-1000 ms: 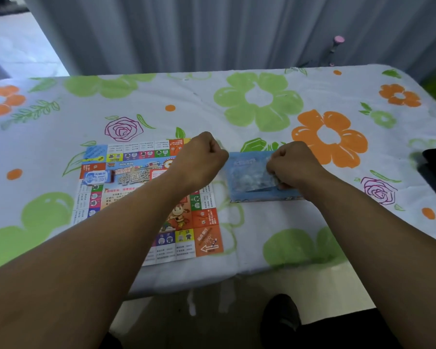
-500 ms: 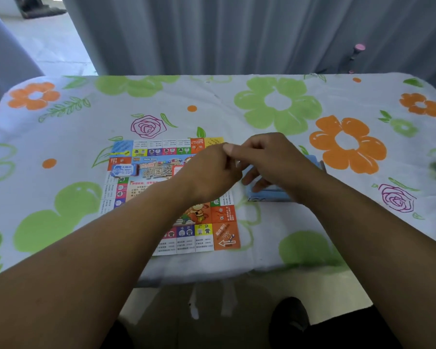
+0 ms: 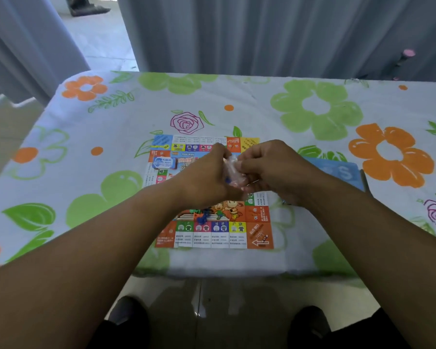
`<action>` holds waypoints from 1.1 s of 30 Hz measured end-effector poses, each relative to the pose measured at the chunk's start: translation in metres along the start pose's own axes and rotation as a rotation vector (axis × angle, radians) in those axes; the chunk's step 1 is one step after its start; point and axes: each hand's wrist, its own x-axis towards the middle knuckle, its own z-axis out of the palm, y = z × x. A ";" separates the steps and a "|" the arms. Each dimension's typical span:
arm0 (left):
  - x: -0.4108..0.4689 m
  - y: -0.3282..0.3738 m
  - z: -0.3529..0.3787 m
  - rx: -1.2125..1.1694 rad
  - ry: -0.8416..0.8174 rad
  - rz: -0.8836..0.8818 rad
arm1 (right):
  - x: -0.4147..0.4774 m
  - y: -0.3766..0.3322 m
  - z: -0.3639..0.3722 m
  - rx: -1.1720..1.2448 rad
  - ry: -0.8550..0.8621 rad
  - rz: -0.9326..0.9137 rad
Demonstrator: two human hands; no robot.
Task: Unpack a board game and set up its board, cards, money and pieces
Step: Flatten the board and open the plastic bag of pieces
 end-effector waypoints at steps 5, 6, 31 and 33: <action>-0.009 -0.017 -0.014 0.106 0.037 0.002 | 0.006 -0.003 0.019 -0.021 -0.059 -0.016; -0.011 -0.019 -0.016 0.105 0.030 -0.005 | 0.007 -0.003 0.023 -0.023 -0.076 -0.013; -0.031 -0.048 -0.036 0.142 -0.013 -0.030 | 0.021 -0.009 0.067 -0.011 -0.118 0.081; -0.032 -0.048 -0.035 0.176 -0.018 -0.017 | 0.021 -0.009 0.068 -0.027 -0.120 0.083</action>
